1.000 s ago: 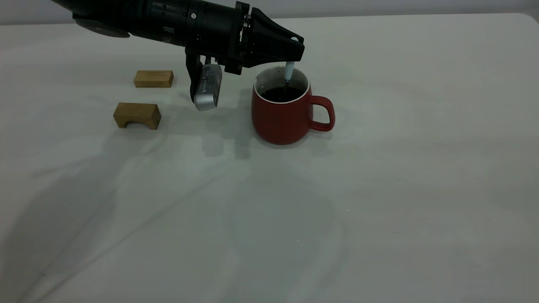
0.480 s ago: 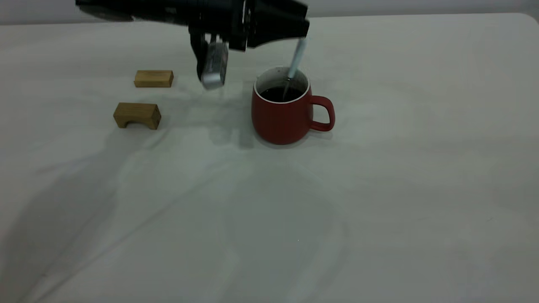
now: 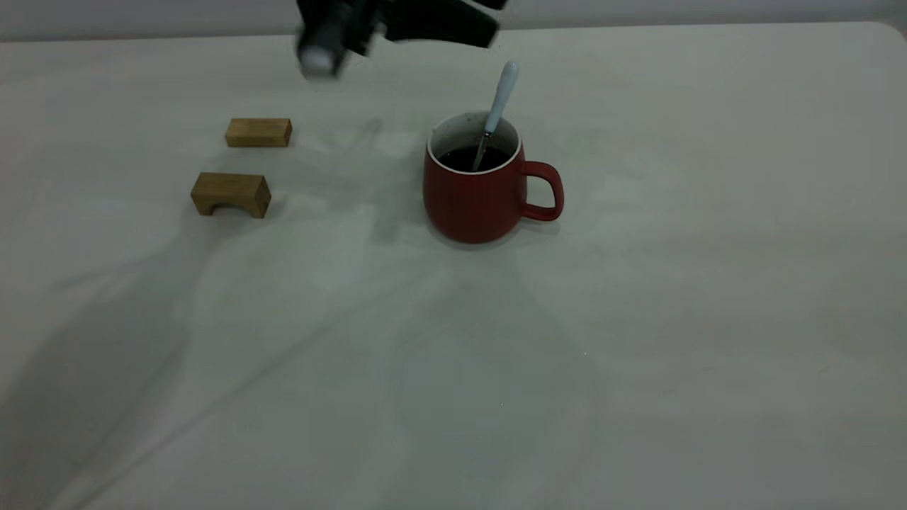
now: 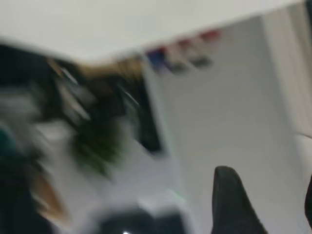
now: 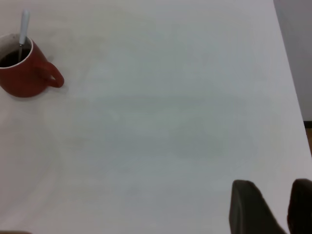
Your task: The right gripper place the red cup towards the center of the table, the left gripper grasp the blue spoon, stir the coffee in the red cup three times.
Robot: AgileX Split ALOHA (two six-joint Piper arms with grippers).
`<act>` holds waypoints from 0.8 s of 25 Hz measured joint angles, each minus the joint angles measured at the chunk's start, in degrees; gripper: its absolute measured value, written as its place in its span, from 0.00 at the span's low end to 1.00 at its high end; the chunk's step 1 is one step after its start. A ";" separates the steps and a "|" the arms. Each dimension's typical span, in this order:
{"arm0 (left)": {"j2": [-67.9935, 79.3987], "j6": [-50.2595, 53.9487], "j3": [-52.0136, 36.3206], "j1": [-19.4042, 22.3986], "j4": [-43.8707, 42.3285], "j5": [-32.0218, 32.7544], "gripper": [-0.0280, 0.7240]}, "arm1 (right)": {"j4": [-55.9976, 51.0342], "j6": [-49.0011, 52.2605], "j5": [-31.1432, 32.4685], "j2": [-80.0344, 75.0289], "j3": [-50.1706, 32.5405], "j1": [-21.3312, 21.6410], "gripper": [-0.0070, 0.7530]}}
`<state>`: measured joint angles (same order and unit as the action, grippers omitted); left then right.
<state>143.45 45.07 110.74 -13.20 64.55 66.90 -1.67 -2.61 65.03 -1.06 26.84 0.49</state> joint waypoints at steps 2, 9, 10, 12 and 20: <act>-2.32 -4.07 2.49 0.00 -8.29 0.00 0.62 | 0.00 0.00 0.00 0.00 0.00 0.00 0.32; -11.56 -13.14 7.33 0.00 -33.12 0.00 0.62 | 0.00 0.00 0.00 0.00 0.00 0.00 0.32; -13.58 -13.28 7.53 0.00 -36.27 0.00 0.62 | 0.00 0.00 0.00 0.00 0.00 0.00 0.32; -17.52 -15.44 7.53 0.00 -42.11 0.00 0.62 | 0.00 0.00 0.00 0.00 0.00 0.00 0.32; -33.43 -34.54 4.67 0.06 -59.51 0.00 0.62 | 0.00 0.00 0.00 0.00 0.00 0.00 0.32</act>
<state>110.02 10.52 115.41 -13.14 5.04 66.90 -1.67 -2.61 65.03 -1.06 26.84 0.49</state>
